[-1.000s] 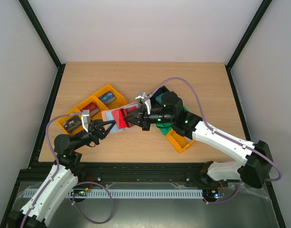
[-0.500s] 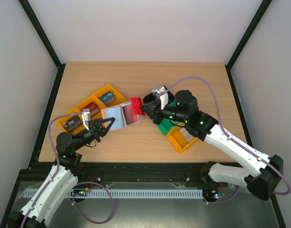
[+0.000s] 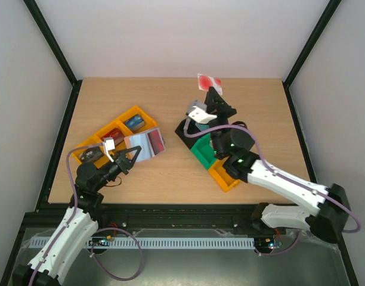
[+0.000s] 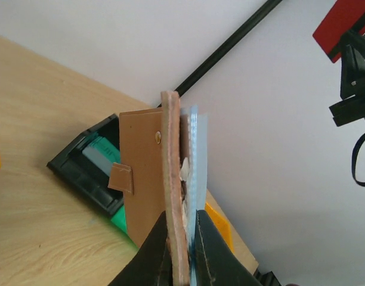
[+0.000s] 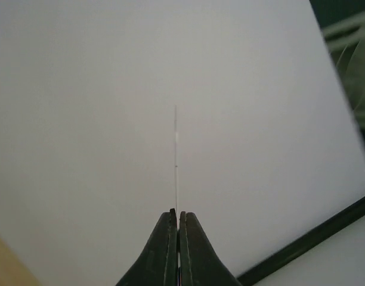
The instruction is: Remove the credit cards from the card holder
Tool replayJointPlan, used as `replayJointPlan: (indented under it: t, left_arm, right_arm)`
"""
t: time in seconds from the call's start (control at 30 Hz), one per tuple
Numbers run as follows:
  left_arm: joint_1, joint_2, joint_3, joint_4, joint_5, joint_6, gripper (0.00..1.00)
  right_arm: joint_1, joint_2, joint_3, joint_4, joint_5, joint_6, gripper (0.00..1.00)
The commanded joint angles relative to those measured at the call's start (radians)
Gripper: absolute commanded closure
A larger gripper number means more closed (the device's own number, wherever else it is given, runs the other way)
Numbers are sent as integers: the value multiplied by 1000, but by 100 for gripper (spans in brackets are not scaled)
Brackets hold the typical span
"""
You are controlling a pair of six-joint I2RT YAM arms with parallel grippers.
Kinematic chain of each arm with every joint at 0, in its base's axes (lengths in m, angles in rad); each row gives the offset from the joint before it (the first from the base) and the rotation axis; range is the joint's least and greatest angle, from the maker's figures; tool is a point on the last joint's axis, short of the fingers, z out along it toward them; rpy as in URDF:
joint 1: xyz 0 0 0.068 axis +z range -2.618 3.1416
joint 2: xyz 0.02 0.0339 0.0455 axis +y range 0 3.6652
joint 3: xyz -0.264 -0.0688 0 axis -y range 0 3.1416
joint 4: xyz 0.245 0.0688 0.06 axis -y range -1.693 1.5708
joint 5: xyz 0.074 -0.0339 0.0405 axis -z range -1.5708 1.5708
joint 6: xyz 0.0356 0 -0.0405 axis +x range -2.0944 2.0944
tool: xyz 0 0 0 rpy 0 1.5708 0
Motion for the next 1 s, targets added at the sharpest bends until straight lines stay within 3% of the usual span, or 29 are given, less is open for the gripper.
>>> replayJointPlan:
  t: [0.0, 0.17, 0.57, 0.8, 0.97]
  left_arm:
    - [6, 29, -12, -24, -27, -70, 98]
    - [10, 35, -6, -51, -43, -71, 98]
    - [83, -1, 1, -66, -34, -87, 98]
    - [136, -21, 39, 18, -37, -48, 98]
    - [239, -38, 88, 39, -48, -88, 98]
  right_arm:
    - [16, 115, -79, 672, 51, -799, 98]
    - [41, 175, -85, 816, -36, -902, 99]
    - [60, 238, -114, 771, -73, -854, 98]
    - [61, 203, -114, 603, -39, -703, 99]
    - [61, 128, -105, 341, -73, -490, 98]
